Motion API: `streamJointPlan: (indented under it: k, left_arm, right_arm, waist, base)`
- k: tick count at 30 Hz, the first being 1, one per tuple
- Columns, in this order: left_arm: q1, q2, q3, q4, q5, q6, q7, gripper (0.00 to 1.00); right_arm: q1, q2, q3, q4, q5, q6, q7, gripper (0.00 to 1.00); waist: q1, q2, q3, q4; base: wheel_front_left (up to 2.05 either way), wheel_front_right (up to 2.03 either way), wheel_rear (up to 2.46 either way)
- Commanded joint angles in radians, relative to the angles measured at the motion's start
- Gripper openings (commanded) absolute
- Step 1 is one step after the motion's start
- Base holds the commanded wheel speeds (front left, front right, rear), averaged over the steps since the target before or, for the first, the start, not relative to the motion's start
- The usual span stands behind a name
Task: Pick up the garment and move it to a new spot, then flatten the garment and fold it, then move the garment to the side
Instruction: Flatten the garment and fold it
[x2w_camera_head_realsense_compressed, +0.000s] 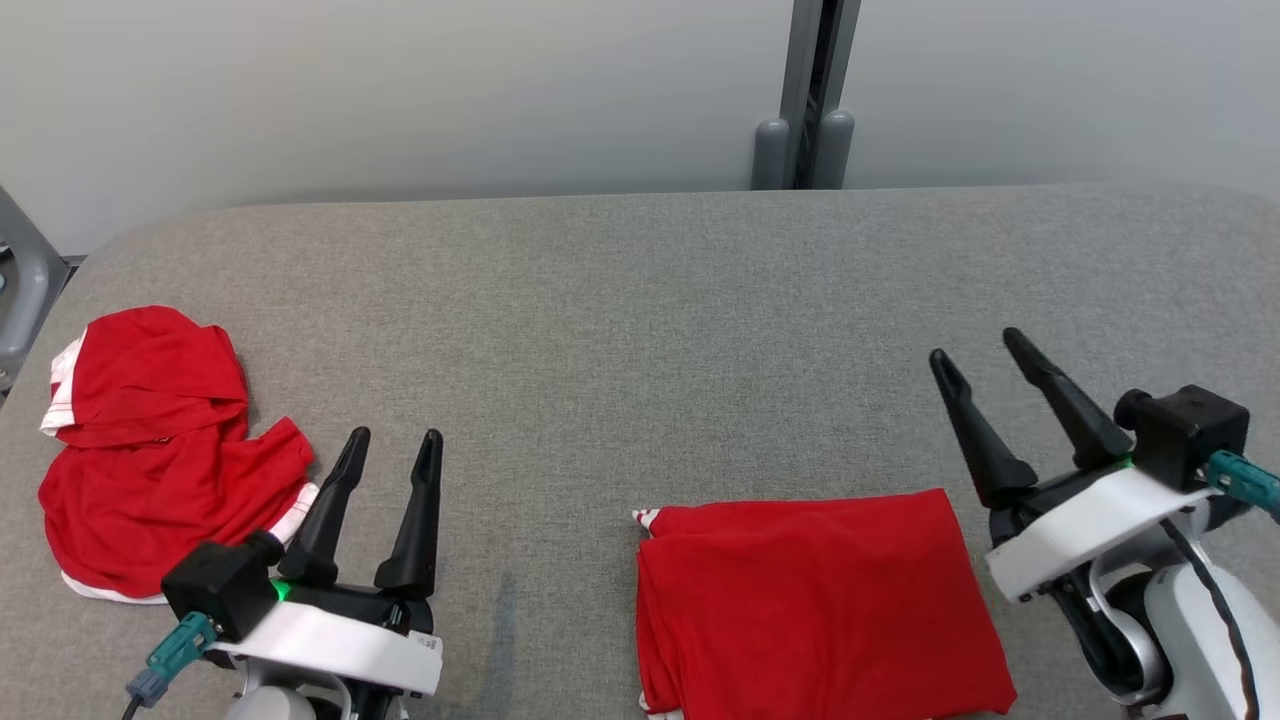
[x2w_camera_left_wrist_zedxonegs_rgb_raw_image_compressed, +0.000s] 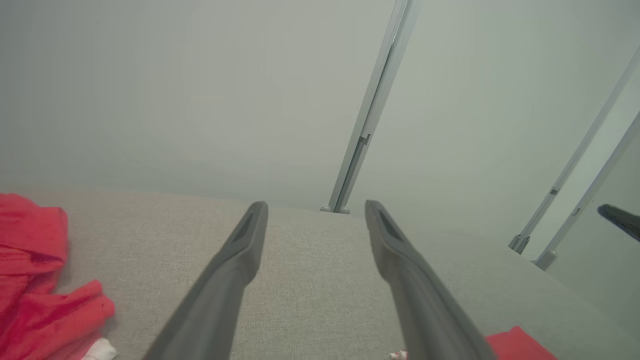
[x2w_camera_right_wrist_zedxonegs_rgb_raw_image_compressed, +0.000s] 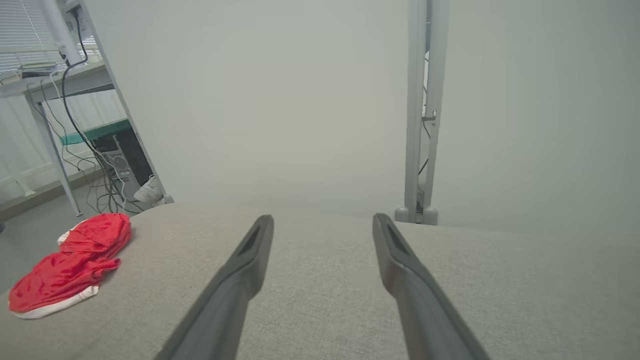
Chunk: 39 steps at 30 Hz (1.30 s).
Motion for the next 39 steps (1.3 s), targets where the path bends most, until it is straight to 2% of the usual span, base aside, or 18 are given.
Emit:
streamJointPlan:
  k: [1, 6, 12, 15, 26, 39]
  left_arm:
    - [0.004, -0.002, 0.003, 0.002, 0.005, -0.004, -0.003, 1.00]
    - [0.025, -0.015, 0.009, 0.007, 0.020, -0.005, -0.003, 1.00]
    - [0.061, -0.045, 0.050, 0.000, 0.064, -0.006, -0.003, 1.00]
    - [0.072, -0.056, 0.062, 0.000, 0.091, -0.006, -0.003, 1.00]
    - [0.085, -0.073, 0.064, -0.014, 0.134, -0.006, -0.003, 1.00]
    - [0.067, -0.077, 0.061, -0.012, 0.127, -0.005, -0.003, 1.00]
  right_arm:
    - [0.016, -0.017, -0.010, 0.008, -0.039, 0.000, -0.029, 1.00]
    - [0.074, -0.025, -0.097, 0.042, -0.172, 0.000, -0.158, 1.00]
    - [0.156, 0.041, -0.222, 0.041, -0.214, 0.000, -0.220, 1.00]
    - [0.181, 0.045, -0.235, 0.016, -0.259, 0.000, -0.227, 1.00]
    - [0.223, 0.103, -0.269, -0.011, -0.291, 0.000, -0.227, 1.00]
    - [0.211, 0.110, -0.268, -0.003, -0.290, 0.000, -0.227, 1.00]
  waist:
    - [0.0000, -0.0001, -0.003, -0.001]
    - [0.0000, -0.0001, -0.018, 0.005]
    - [0.0000, -0.0001, -0.026, 0.003]
    - [0.0000, -0.0001, -0.026, 0.002]
    - [0.0000, -0.0001, -0.017, 0.013]
    - [0.0000, -0.0001, -0.004, 0.017]
  base:
    - [0.00, 0.00, 0.00]
    - [0.00, 0.00, 0.00]
    - [0.00, 0.00, 0.00]
    - [0.00, 0.00, 0.00]
    - [0.00, 0.00, 0.00]
    - [0.00, 0.00, 0.00]
